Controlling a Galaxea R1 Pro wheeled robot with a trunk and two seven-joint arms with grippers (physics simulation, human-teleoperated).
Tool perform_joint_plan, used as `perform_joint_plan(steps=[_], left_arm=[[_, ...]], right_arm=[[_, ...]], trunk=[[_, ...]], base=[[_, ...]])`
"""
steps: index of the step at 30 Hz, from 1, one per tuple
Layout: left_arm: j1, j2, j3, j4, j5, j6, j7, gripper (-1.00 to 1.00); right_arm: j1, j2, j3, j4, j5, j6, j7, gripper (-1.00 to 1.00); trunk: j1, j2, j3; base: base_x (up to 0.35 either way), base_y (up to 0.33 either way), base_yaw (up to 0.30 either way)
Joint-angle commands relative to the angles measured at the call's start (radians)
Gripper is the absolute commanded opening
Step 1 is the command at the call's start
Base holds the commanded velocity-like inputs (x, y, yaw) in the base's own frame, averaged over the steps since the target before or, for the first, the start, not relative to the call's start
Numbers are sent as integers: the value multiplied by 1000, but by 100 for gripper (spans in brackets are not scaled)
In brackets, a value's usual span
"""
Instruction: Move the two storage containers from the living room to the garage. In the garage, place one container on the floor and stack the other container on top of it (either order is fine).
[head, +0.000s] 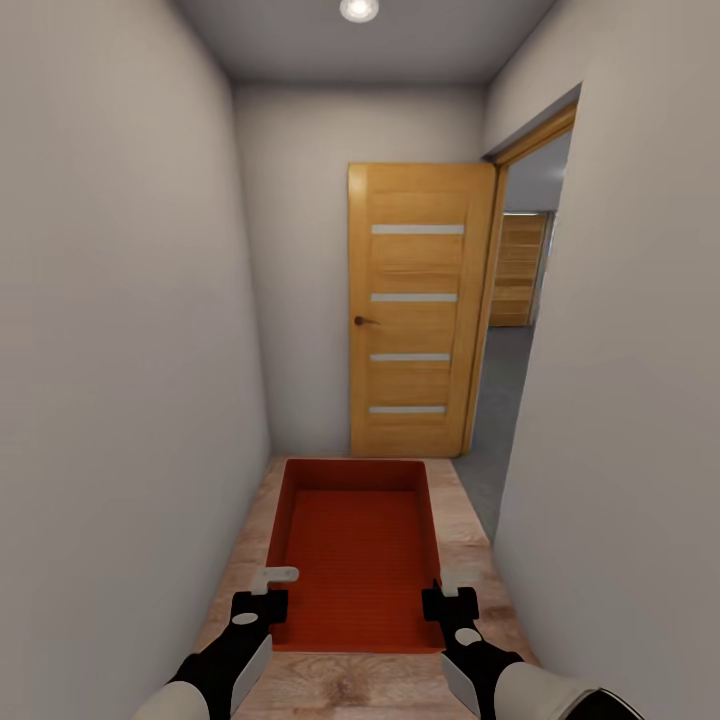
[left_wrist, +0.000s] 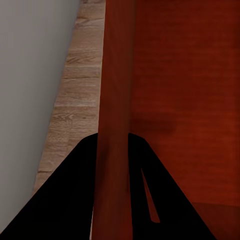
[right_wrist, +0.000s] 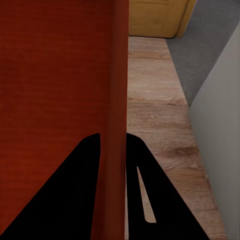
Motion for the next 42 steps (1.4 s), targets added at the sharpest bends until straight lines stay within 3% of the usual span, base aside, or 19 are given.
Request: perform_joint_plan(steps=[1,29,31,35,39,42], left_arm=[[-2,1,13,-6,20,-2,8,-100],[-2,1,13,-6,20,-2,8,-100],[-2,3,-8,1,17,-9,6,-100],[-1,2,-19,11,31,-22,7,-100],[0,1,-15,2,16,-2,8,-100],[0,1,-10,5,16,2,8,-100]], right_arm=[[0,0,-39,1,6,5,16,-100],[0,0,-39,1,6,5,16,-100],[0,4,22,2,-21,1,4,-100],[0,5,75,4,-56,-7,-9,-100],[0,0,111,5,-108,-11,1,-100],[0,-3,111,5,-106,-5,0,-100]], trunk=[[1,-1,-1],[1,-1,-1],[1,-1,-1],[1,-1,-1],[1,-1,-1],[1,-1,-1]], base=[[325,0,0],[325,0,0],[0,0,0],[0,0,0],[0,0,0],[93,0,0]])
